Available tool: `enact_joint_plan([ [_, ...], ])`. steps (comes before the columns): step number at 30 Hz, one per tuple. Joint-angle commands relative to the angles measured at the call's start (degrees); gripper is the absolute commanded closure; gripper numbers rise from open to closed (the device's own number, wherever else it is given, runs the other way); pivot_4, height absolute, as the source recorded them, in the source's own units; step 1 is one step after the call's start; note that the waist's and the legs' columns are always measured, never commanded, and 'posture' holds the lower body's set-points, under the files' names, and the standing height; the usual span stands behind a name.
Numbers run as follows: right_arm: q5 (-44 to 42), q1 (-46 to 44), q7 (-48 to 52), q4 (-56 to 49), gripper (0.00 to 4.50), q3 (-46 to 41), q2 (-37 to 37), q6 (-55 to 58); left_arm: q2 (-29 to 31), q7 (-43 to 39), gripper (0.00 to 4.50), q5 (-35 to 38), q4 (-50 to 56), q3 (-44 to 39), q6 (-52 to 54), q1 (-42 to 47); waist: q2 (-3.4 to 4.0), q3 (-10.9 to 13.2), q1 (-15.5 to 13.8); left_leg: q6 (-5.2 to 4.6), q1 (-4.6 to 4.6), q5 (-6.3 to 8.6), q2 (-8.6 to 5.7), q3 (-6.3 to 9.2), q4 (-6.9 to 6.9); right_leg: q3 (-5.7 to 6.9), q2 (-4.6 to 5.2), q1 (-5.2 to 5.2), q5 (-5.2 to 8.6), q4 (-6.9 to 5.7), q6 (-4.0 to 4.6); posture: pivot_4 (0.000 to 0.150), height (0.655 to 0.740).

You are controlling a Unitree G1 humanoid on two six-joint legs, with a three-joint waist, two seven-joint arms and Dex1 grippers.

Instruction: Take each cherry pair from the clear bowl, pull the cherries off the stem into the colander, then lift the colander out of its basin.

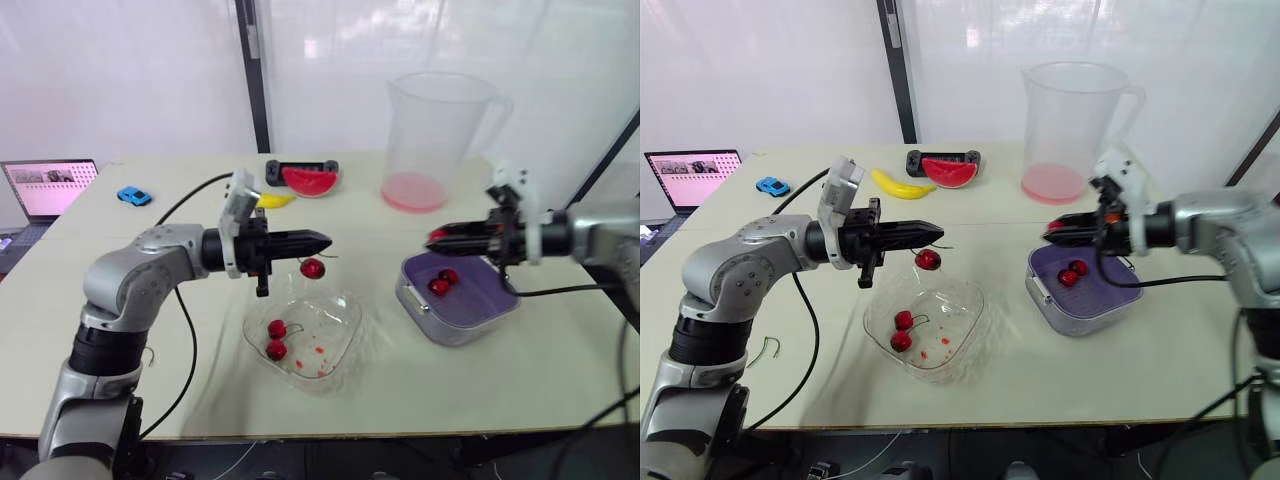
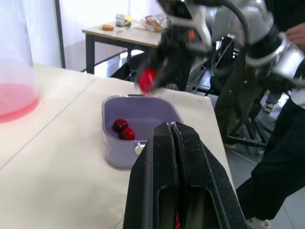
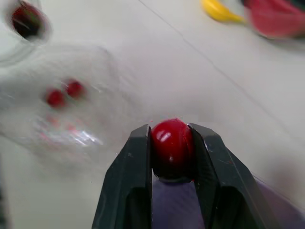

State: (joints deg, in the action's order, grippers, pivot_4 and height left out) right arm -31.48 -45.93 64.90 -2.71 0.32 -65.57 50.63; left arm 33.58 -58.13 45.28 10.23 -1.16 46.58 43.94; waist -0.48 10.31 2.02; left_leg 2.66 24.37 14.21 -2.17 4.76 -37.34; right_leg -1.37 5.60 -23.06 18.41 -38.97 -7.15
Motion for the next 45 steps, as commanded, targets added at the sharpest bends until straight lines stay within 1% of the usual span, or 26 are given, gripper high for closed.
enact_joint_plan([
  [1, 7.03, -1.93, 5.84, 6.06, 3.82, 4.62, -2.98, -7.19, 0.09, 0.94, 4.50, 0.60, 2.28, -2.18, -1.43, -0.33, 0.00, 0.00, 0.21, 0.00, -0.02, 0.00, 0.00, -0.02, 0.00, -0.01, 0.00, 0.00, 0.00, 0.00, 0.00, 0.150, 0.7400],
  [4, 13.73, -2.86, 10.34, 12.49, 3.82, 9.42, -4.10, -13.43, 0.14, 1.76, 4.50, 0.79, 3.06, -2.54, -1.66, -1.38, 0.00, 0.00, 0.41, 0.00, -0.02, 0.00, 0.02, -0.03, 0.03, -0.02, -0.01, -0.02, 0.00, -0.01, 0.00, 0.150, 0.7400],
  [7, 17.92, -2.90, 13.25, 15.59, 3.82, 12.78, -2.91, -17.36, 0.24, 2.53, 4.50, 1.13, 4.02, -2.75, -1.64, -2.27, 0.02, 0.01, 0.42, 0.01, -0.01, -0.01, 0.02, -0.05, 0.06, -0.06, 0.00, -0.06, 0.00, -0.01, 0.00, 0.150, 0.7400],
  [12, 24.21, -2.26, 13.73, 19.18, 3.82, 16.45, 0.98, -22.68, 0.41, 3.27, 4.50, 1.43, 4.98, -2.84, -1.53, -3.18, 0.01, 0.01, 0.38, 0.04, -0.01, -0.02, 0.02, -0.04, 0.03, -0.06, 0.00, -0.05, 0.00, -0.01, 0.00, 0.150, 0.7400],
  [16, 27.76, -2.52, 13.79, 21.61, 3.82, 17.72, 3.07, -25.29, 0.63, 3.52, 4.50, 1.65, 5.19, -3.00, -1.35, -3.26, 0.01, 0.01, 0.15, 0.28, 0.00, -0.16, 0.01, -0.04, 0.02, -0.06, 0.01, -0.05, 0.00, -0.01, 0.00, 0.150, 0.7400],
  [17, 28.16, -2.69, 13.99, 22.03, 2.82, 17.66, 3.41, -25.56, 0.73, 3.54, 4.50, 1.68, 5.20, -3.06, -1.31, -3.29, 0.01, 0.01, 0.08, 0.29, 0.00, -0.17, 0.01, -0.03, 0.01, -0.05, 0.01, -0.04, 0.00, -0.01, 0.00, 0.150, 0.7400],
  [18, 28.41, -2.87, 14.29, 22.35, 2.62, 17.48, 3.68, -25.64, 0.82, 3.54, 4.50, 1.68, 5.21, -3.10, -1.29, -3.30, 0.01, 0.01, 0.02, 0.29, 0.00, -0.17, 0.01, -0.03, 0.01, -0.05, 0.01, -0.04, 0.00, -0.01, 0.00, 0.150, 0.7400],
  [19, 28.72, -3.02, 14.52, 22.67, 2.22, 17.37, 3.82, -25.81, 0.90, 3.56, 4.50, 1.69, 5.19, -3.14, -1.28, -3.30, 0.01, 0.01, 0.01, 0.30, 0.00, -0.17, 0.01, -0.03, 0.01, -0.06, 0.01, -0.04, 0.00, -0.01, 0.00, 0.150, 0.7400],
  [23, 29.54, -3.29, 15.39, 23.08, 0.26, 16.44, 3.46, -26.23, 1.16, 3.62, 4.50, 1.83, 5.21, -3.21, -1.26, -3.34, 0.01, 0.01, 0.08, 0.30, 0.00, -0.17, 0.01, -0.03, 0.01, -0.05, 0.01, -0.04, 0.00, -0.01, 0.00, 0.150, 0.7400],
  [24, 29.57, -3.33, 15.54, 22.98, 0.02, 16.11, 3.36, -26.18, 1.18, 3.61, 4.50, 1.84, 5.22, -3.24, -1.23, -3.35, 0.01, 0.01, 0.07, 0.31, 0.00, -0.17, 0.01, -0.03, 0.01, -0.05, 0.01, -0.04, 0.00, -0.01, 0.00, 0.150, 0.7400],
  [27, 28.80, -3.93, 16.25, 21.83, 0.02, 13.78, 2.01, -24.88, 1.33, 3.45, 4.50, 1.81, 4.98, -3.29, -1.25, -3.18, 0.01, 0.01, 0.01, 0.31, 0.00, -0.18, 0.01, -0.02, 0.01, -0.05, 0.01, -0.04, 0.00, -0.01, 0.00, 0.150, 0.7400],
  [31, 25.08, -5.82, 18.83, 20.58, 0.02, 8.84, 0.11, -21.09, 1.49, 3.29, 4.50, 1.82, 4.49, -3.28, -1.34, -2.83, 0.02, 0.02, 0.01, 0.31, 0.00, -0.17, 0.01, -0.03, 0.01, -0.06, 0.01, -0.03, 0.00, -0.01, 0.00, 0.150, 0.7400],
  [36, 14.34, -4.98, 21.28, 15.74, 0.02, -0.83, -0.37, -12.58, 1.50, 2.95, 4.50, 1.89, 3.84, -3.33, -1.37, -2.46, 0.03, 0.02, 0.01, 0.27, 0.00, -0.15, 0.02, -0.01, 0.02, -0.04, 0.01, -0.01, 0.00, 0.00, 0.00, 0.150, 0.7400],
  [38, 8.95, -3.57, 20.56, 12.20, 0.02, -5.24, 0.88, -7.41, 1.41, 2.91, 4.50, 2.12, 3.31, -3.51, -1.24, -1.94, 0.03, 0.02, -0.01, 0.19, -0.01, -0.11, 0.02, -0.02, 0.02, -0.05, 0.01, -0.01, 0.00, 0.00, 0.00, 0.150, 0.7400],
  [40, 5.64, -2.52, 19.39, 9.54, 0.02, -7.57, 1.62, -4.18, 1.46, 2.87, 4.50, 2.21, 3.11, -3.54, -1.20, -1.72, 0.03, 0.02, -0.02, 0.11, -0.01, -0.07, 0.03, 0.00, 0.00, -0.04, 0.01, -0.01, 0.00, -0.01, 0.00, 0.150, 0.7400],
  [43, -4.04, 1.56, 13.61, -3.40, 0.02, -12.36, 7.63, 3.57, 1.34, 2.85, 4.50, 2.38, 2.57, -3.40, -1.00, -0.75, 0.02, 0.02, -0.08, 0.06, -0.01, -0.03, 0.03, 0.01, -0.01, -0.04, 0.01, 0.00, 0.00, -0.02, 0.00, 0.150, 0.7400],
  [45, -8.11, 3.42, 8.33, -11.00, 0.02, -12.97, 12.51, 6.45, 1.26, 2.82, 4.50, 2.78, 2.38, -3.43, -0.71, -0.22, 0.02, 0.02, 0.14, 0.06, -0.01, -0.03, 0.05, 0.05, -0.01, -0.01, -0.01, 0.01, 0.00, -0.04, 0.00, 0.150, 0.7400],
])
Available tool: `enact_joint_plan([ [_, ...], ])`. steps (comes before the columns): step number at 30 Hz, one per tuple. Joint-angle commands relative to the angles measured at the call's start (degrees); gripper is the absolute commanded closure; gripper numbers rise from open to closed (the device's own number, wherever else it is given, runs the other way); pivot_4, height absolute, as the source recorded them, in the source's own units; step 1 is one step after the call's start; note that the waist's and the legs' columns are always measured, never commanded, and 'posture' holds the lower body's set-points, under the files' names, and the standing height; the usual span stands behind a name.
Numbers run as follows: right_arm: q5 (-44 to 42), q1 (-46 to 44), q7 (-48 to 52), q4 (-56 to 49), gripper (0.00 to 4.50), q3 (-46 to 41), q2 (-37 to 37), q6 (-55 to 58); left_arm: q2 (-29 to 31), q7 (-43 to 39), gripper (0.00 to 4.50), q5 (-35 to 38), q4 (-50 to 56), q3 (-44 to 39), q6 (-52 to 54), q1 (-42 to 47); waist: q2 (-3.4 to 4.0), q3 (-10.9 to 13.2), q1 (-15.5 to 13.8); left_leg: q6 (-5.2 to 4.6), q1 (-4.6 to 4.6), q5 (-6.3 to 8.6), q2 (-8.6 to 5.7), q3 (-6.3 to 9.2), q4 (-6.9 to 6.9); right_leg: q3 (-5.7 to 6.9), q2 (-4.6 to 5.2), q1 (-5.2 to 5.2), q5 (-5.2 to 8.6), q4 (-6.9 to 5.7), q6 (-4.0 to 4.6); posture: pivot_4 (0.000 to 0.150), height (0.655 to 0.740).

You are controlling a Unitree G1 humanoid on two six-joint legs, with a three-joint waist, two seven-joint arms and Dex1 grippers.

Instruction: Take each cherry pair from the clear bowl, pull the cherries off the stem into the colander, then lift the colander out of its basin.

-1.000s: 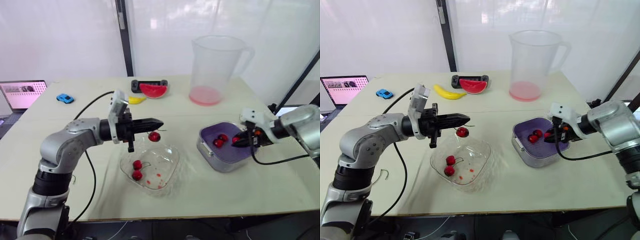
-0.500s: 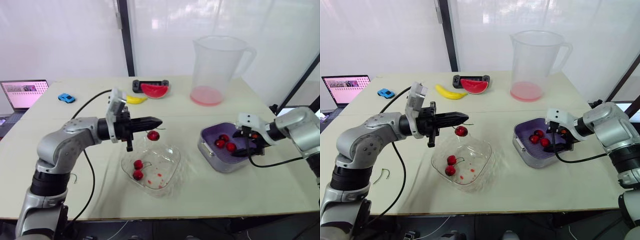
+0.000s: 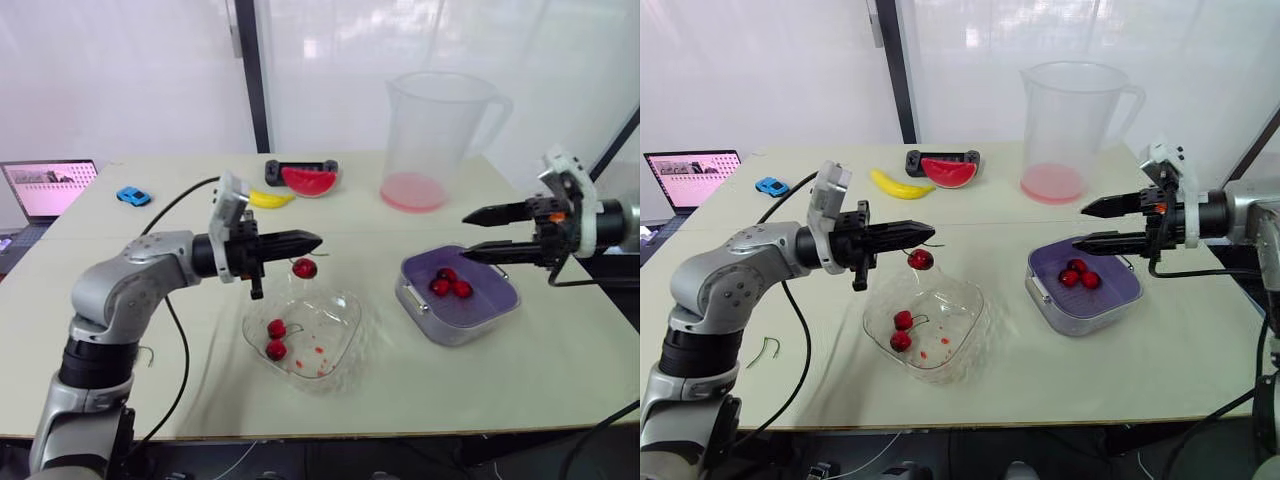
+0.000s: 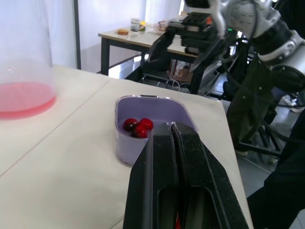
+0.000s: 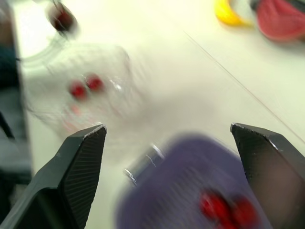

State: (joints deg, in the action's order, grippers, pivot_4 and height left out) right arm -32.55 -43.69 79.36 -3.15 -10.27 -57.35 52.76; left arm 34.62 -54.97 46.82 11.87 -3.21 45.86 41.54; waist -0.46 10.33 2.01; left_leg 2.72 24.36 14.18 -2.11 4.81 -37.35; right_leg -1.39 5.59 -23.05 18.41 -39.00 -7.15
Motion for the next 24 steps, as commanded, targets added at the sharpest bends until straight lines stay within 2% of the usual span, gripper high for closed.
enact_joint_plan([
  [1, -8.56, 1.43, -9.57, -13.40, 0.02, -2.22, 7.43, 5.42, 0.19, -0.38, 4.50, 1.56, 0.70, -1.47, 0.26, 2.40, 0.00, 0.00, 0.25, 0.00, 0.01, 0.00, 0.00, 0.01, 0.01, 0.00, -0.01, 0.00, 0.00, -0.01, 0.00, 0.150, 0.7400],
  [6, -11.56, 2.47, -24.04, -21.24, 0.02, 1.15, 21.47, 6.33, -0.20, -0.23, 4.50, 2.84, 1.11, -1.25, 1.43, 3.14, -0.01, -0.01, 0.00, 0.25, 0.01, -0.14, -0.02, 0.03, 0.00, 0.00, 0.02, -0.03, 0.00, -0.06, 0.00, 0.150, 0.7400],
  [8, -10.85, 3.17, -27.08, -21.81, 0.02, 3.27, 24.18, 5.68, -0.36, -0.17, 4.50, 3.50, 1.52, -1.15, 2.06, 3.31, -0.03, -0.02, -0.06, 0.25, 0.01, -0.15, -0.03, 0.05, -0.04, 0.02, 0.02, -0.01, 0.00, -0.06, 0.00, 0.150, 0.7400],
  [13, -10.93, 2.43, -30.42, -21.09, 0.02, 7.56, 27.82, 4.62, -0.70, 0.27, 4.50, 4.22, 2.15, -0.99, 2.85, 3.56, -0.03, -0.02, 0.06, 0.25, 0.01, -0.15, -0.05, 0.05, -0.05, 0.02, 0.02, 0.00, 0.00, -0.06, 0.00, 0.150, 0.7400],
  [24, -10.17, 0.93, -31.83, -15.86, 0.02, 12.45, 31.02, 1.47, -1.27, 0.82, 4.50, 4.67, 2.65, -0.69, 3.24, 3.67, -0.03, -0.02, 0.40, 0.24, 0.00, -0.14, -0.04, 0.06, -0.03, 0.03, 0.01, -0.01, 0.00, -0.08, 0.00, 0.150, 0.7400],
])
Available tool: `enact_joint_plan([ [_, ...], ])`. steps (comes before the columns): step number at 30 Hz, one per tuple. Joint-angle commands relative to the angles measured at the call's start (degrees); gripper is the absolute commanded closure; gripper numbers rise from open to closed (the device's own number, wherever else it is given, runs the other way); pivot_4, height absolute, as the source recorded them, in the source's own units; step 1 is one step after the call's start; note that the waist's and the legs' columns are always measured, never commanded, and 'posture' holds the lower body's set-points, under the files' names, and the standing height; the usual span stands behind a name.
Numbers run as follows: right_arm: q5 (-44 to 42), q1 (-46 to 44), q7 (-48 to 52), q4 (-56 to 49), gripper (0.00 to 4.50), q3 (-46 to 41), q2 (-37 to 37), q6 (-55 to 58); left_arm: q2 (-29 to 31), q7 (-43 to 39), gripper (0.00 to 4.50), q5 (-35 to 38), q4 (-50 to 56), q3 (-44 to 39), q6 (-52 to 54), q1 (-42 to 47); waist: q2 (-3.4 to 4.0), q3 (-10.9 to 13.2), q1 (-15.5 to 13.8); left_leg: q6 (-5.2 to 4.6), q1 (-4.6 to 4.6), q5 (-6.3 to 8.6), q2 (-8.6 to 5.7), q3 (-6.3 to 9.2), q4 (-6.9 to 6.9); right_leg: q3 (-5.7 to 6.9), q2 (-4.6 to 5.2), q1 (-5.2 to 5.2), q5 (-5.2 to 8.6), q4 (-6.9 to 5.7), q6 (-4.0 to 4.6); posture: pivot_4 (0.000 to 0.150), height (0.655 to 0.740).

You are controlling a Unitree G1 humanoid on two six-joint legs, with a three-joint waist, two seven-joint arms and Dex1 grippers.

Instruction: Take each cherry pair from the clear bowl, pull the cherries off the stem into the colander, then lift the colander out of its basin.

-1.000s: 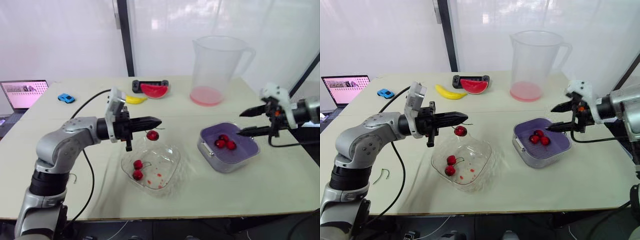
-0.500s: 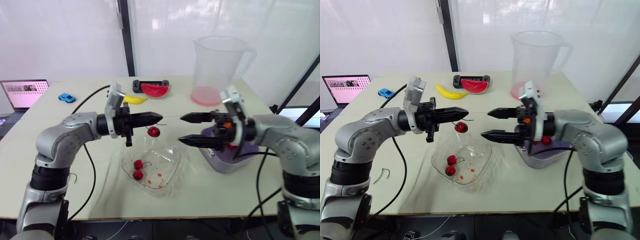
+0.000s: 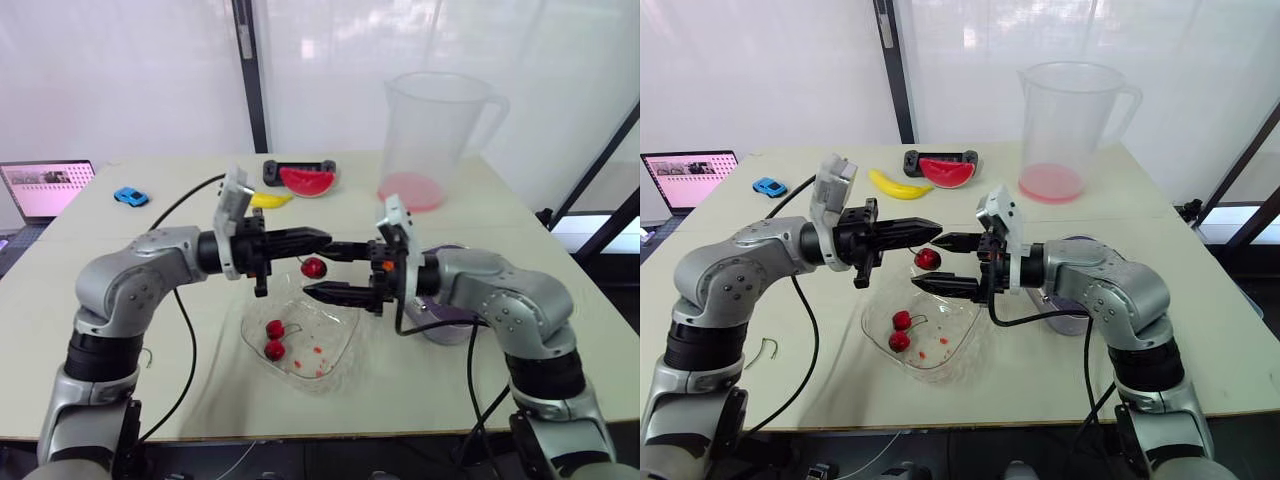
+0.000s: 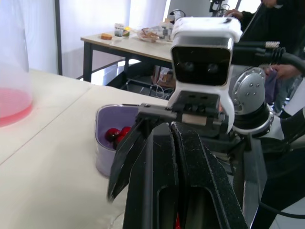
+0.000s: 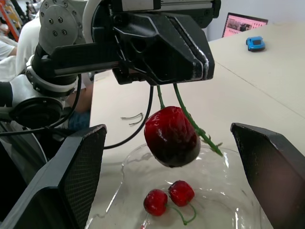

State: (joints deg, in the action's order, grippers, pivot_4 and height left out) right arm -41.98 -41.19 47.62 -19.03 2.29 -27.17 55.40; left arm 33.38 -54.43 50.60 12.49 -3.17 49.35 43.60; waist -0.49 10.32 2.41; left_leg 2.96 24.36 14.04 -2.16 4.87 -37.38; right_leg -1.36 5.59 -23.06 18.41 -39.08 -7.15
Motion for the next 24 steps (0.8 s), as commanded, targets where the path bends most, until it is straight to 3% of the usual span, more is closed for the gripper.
enact_joint_plan([
  [1, -0.66, -1.57, -0.13, 0.29, 0.29, 0.13, 1.04, -1.35, -0.07, 0.33, 4.50, 0.89, 2.11, -0.73, -0.25, 1.55, 0.00, 0.00, 0.00, 0.00, 0.00, 0.00, 0.00, 0.00, 0.00, 0.00, 0.00, 0.00, 0.00, 0.00, 0.00, 0.150, 0.7400],
  [3, -0.54, -1.54, -0.16, 0.77, 0.91, 0.42, 1.30, -1.74, -0.17, 0.46, 4.50, 0.91, 2.25, -0.72, -0.24, 1.46, 0.00, 0.00, 0.01, 0.00, 0.00, 0.00, 0.00, 0.00, 0.00, 0.00, 0.00, 0.00, 0.00, 0.00, 0.00, 0.150, 0.7400],
  [9, -0.91, -1.37, 0.18, 0.94, 3.72, 0.52, 0.91, -1.79, -0.25, 0.56, 4.50, 0.75, 2.22, -0.71, -0.40, 1.33, 0.00, 0.00, 0.01, 0.00, 0.00, 0.00, 0.00, 0.00, 0.00, 0.00, 0.00, 0.00, 0.00, 0.00, 0.00, 0.150, 0.7400],
  [24, -1.66, 0.78, 0.71, 0.38, 3.72, 1.16, -2.23, -0.38, -0.44, 0.25, 4.50, -0.11, 1.54, -0.55, -1.39, 1.55, 0.00, 0.00, -0.01, -0.06, 0.00, 0.03, 0.00, 0.00, 0.01, 0.00, 0.00, 0.00, 0.00, 0.00, 0.00, 0.150, 0.7400],
])
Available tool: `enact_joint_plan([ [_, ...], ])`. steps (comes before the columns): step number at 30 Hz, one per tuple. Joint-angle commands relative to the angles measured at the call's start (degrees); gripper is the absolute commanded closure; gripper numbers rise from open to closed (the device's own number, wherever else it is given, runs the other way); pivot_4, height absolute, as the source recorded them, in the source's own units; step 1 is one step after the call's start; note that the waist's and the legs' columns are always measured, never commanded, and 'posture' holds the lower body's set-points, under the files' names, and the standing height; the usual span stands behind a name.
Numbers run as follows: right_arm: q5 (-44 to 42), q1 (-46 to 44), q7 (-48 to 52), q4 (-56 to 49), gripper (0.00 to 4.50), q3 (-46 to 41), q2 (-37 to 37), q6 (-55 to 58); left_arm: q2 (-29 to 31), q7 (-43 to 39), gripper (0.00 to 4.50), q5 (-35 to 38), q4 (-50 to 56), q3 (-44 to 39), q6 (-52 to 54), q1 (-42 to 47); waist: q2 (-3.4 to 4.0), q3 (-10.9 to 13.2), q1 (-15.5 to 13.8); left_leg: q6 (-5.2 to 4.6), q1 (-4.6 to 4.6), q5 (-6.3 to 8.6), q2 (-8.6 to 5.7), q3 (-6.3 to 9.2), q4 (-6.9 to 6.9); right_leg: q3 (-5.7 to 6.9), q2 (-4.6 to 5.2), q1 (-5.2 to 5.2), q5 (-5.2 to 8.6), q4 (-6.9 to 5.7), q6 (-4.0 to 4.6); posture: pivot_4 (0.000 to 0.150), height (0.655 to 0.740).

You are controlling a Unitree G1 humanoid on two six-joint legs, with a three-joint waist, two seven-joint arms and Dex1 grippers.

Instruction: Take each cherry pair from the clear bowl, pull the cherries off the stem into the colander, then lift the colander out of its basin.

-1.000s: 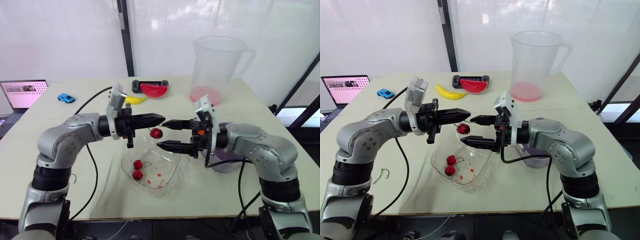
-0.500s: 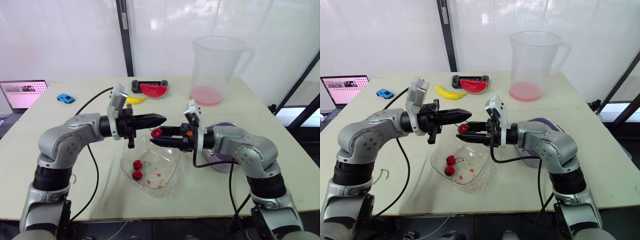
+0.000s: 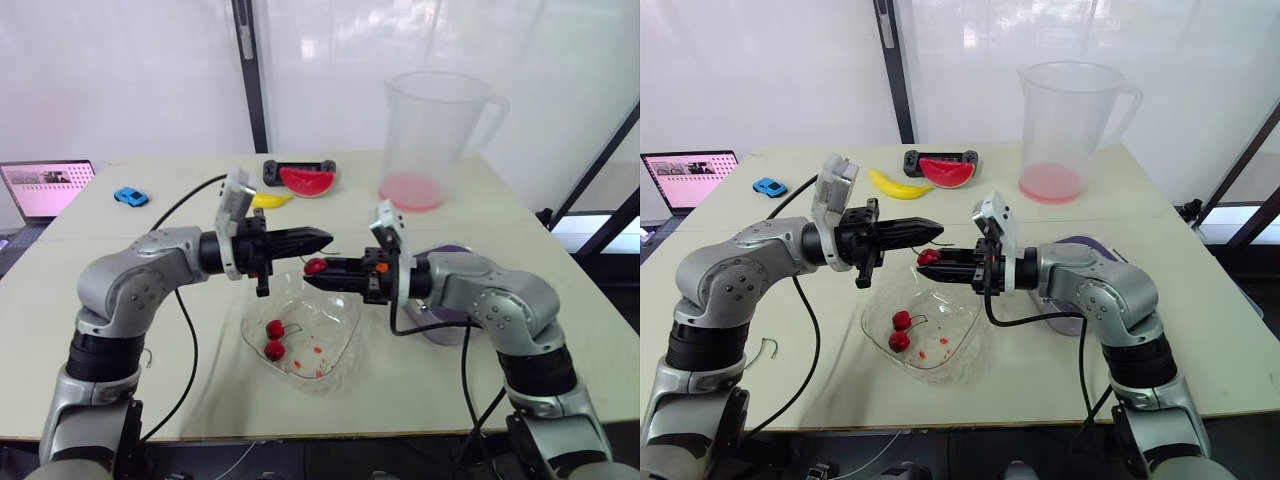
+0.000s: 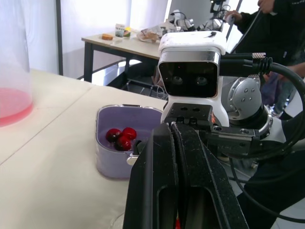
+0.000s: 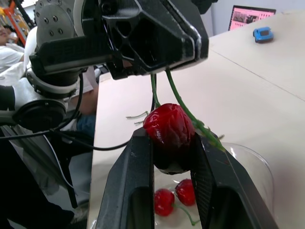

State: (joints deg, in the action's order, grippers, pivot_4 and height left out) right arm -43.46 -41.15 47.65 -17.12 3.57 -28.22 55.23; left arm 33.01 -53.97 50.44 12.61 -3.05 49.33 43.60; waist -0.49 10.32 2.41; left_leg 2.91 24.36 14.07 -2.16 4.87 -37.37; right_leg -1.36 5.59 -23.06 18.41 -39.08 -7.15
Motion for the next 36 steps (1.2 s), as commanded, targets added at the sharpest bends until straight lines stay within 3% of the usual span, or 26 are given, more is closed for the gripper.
enact_joint_plan([
  [1, 0.08, 1.47, 0.85, -1.35, 3.72, -0.03, -1.72, -0.31, -0.05, -0.22, 4.50, 0.03, 1.42, -0.69, -1.40, 1.58, 0.00, 0.00, -0.02, 0.00, 0.00, 0.00, 0.00, 0.00, 0.00, 0.00, 0.00, 0.00, 0.00, 0.00, 0.00, 0.150, 0.7400],
  [10, -1.34, 4.63, 0.14, -2.30, 3.72, -2.05, -3.97, 0.60, 0.00, -0.12, 4.50, 0.10, 1.69, -0.84, -1.55, 1.38, 0.00, 0.00, 0.04, -0.03, 0.00, 0.02, 0.00, 0.00, 0.01, 0.00, -0.01, 0.00, 0.00, 0.00, 0.00, 0.150, 0.7400],
  [17, -7.32, 4.53, -0.86, -4.88, 3.72, -8.21, -5.74, 3.46, 0.31, -0.22, 4.50, 0.16, 1.71, -1.10, -1.69, 0.90, 0.00, 0.00, -0.12, -0.05, 0.00, 0.03, 0.00, 0.00, 0.00, -0.01, 0.00, 0.00, 0.00, 0.01, 0.00, 0.150, 0.7400],
  [22, -6.97, 5.00, 5.05, -2.64, 3.72, -14.18, -19.99, 4.03, 1.62, -0.43, 4.50, 0.55, 2.33, -2.15, -1.66, -0.35, -0.01, 0.01, -0.58, -0.24, 0.01, 0.14, -0.02, -0.03, -0.04, 0.00, 0.02, 0.06, 0.00, 0.08, 0.00, 0.150, 0.7400],
  [29, 10.49, 4.29, 16.10, 13.10, 3.72, -6.93, -39.32, -9.17, 3.52, -1.00, 4.50, 1.36, 4.09, -3.81, -1.89, -3.67, -0.01, 0.01, -0.26, -0.30, -0.06, 0.17, 0.00, -0.11, 0.00, -0.02, -0.01, 0.11, 0.00, 0.11, 0.00, 0.150, 0.7400],
  [36, 26.35, -1.90, 25.73, 25.06, 3.72, 6.07, -39.83, -23.46, 3.41, 0.44, 4.50, 1.59, 6.18, -4.41, -1.50, -5.89, 0.03, 0.03, 0.01, -0.29, -0.07, 0.17, 0.02, -0.14, 0.05, -0.06, -0.01, 0.07, 0.01, 0.12, -0.01, 0.150, 0.7400],
])
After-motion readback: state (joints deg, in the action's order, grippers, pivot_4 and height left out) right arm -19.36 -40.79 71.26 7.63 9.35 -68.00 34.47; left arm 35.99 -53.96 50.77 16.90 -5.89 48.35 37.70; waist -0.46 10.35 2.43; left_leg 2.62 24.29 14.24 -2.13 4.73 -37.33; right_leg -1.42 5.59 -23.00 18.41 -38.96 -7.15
